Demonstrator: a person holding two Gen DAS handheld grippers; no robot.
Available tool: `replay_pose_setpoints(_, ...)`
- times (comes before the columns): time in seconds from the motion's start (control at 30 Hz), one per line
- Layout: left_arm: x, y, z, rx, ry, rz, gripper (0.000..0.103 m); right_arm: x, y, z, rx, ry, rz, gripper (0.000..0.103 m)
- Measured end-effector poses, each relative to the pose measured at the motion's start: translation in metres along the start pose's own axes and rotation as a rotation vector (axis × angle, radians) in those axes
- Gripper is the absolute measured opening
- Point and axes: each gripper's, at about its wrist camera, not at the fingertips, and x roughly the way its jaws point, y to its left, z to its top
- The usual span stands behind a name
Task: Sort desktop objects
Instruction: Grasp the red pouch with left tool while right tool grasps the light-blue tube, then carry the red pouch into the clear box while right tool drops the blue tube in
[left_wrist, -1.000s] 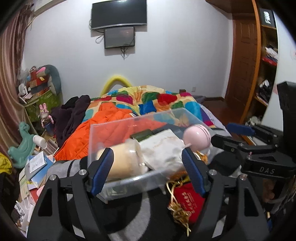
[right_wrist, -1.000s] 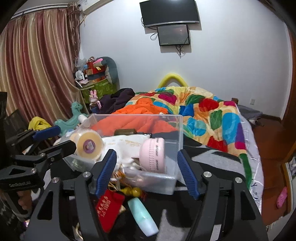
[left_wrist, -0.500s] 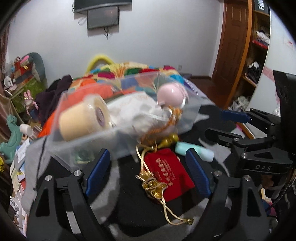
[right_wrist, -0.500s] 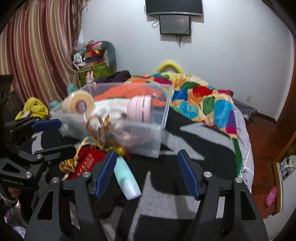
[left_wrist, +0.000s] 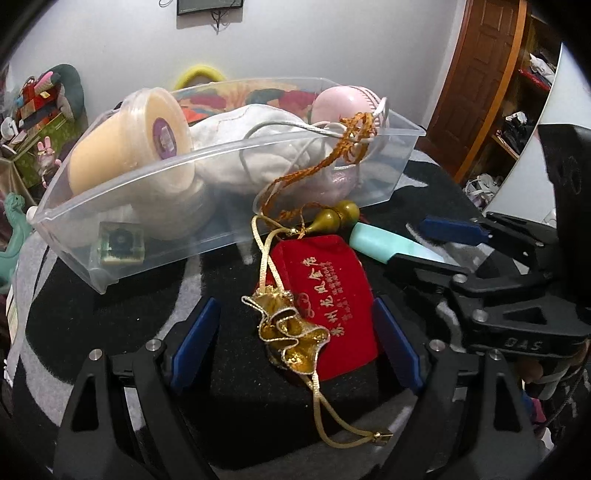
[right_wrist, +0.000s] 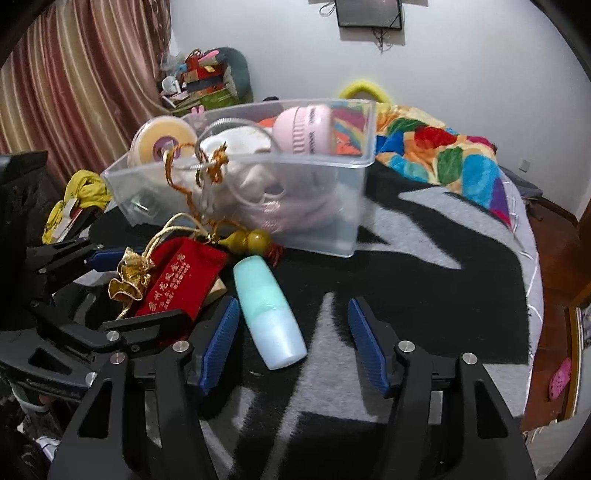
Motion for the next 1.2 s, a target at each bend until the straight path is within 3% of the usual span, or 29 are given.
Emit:
replay_pose_setpoints(0.07, -0.001, 0.003, -0.002, -0.015, -0.005, 0.001, 0.086, 0.001, 0.002, 0.001, -0.013, -0.006, 0.002, 0.053)
replay_pose_setpoints(0.2, -0.003, 0.011, -0.005, -0.046, -0.001, -0.002, 0.091, 0.006, 0.012, 0.001, -0.069, -0.010, -0.030, 0.040)
replay_pose_setpoints(0.3, -0.004, 0.009, -0.005, -0.042, 0.000, 0.005, 0.091, 0.005, 0.015, 0.001, -0.086, -0.017, -0.042, 0.022)
replay_pose_setpoints(0.53, -0.001, -0.005, 0.001, -0.011, -0.003, -0.001, 0.091, -0.007, 0.003, -0.004, -0.036, -0.033, -0.030, 0.021)
replay_pose_setpoints(0.7, 0.012, -0.021, 0.001, 0.036, -0.009, 0.048, 0.091, -0.014, -0.002, -0.006, -0.005, -0.036, -0.029, 0.021)
replay_pose_setpoints(0.9, 0.002, -0.018, -0.007, 0.050, -0.061, 0.045, 0.053, -0.020, -0.002, -0.005, 0.017, -0.054, -0.021, 0.022)
replay_pose_setpoints(1.0, -0.002, -0.008, -0.007, 0.019, -0.060, 0.035, 0.044, -0.021, 0.000, -0.003, 0.015, -0.059, -0.014, 0.022)
replay_pose_setpoints(1.2, -0.014, 0.012, -0.006, -0.051, -0.079, 0.044, 0.041, -0.018, 0.000, -0.007, 0.045, -0.052, 0.025, 0.022)
